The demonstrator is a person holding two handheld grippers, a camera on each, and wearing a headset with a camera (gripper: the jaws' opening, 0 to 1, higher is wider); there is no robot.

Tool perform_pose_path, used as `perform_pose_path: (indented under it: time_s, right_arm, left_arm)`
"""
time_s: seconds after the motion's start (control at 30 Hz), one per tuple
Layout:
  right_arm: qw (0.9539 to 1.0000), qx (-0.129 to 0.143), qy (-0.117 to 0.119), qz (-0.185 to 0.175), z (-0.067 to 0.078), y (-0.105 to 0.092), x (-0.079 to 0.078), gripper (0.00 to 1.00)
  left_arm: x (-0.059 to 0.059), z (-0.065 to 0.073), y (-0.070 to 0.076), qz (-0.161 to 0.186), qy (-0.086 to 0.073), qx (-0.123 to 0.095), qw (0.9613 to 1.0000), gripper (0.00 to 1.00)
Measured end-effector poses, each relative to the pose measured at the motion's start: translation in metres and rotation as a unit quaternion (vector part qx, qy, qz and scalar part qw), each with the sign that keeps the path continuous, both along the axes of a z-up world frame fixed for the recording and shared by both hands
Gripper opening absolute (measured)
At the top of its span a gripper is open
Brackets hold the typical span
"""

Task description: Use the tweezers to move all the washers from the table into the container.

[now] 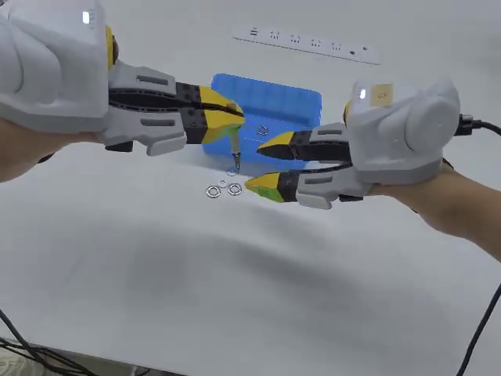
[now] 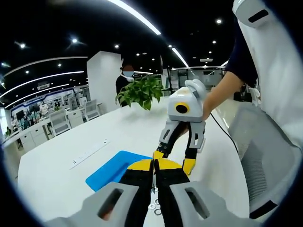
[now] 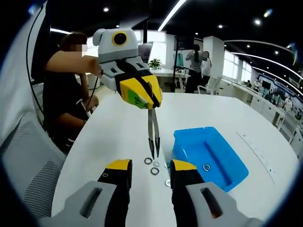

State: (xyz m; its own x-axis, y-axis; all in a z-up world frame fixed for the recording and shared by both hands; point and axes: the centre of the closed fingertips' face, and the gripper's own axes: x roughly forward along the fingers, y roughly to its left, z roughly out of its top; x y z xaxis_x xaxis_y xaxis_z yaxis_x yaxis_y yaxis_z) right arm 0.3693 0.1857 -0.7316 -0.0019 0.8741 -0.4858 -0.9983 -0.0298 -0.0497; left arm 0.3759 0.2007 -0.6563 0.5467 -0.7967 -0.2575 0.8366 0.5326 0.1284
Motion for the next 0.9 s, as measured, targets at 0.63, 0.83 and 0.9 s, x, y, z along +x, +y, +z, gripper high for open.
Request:
perform_pose_path:
  time_s: [0.63,0.83,0.9]
  right_arm:
    - [0.9953,0.002,0.021,-0.094,-0.012,-0.061,-0.013,0.83]
    - [0.9921,0.009,0.042,-0.118,-0.012,-0.073,-0.017,0.92]
    - [0.9917,0.014,0.047,-0.119,-0.012,-0.075,-0.018,0.94]
  left_arm:
    - [-0.004,-0.023,-0.007,0.014,0.01,-0.014,0.9997,0.05]
    - [-0.005,-0.024,-0.009,0.011,0.014,-0.02,0.9996,0.05]
    - [-0.004,-0.026,-0.009,0.01,0.014,-0.017,0.9997,0.05]
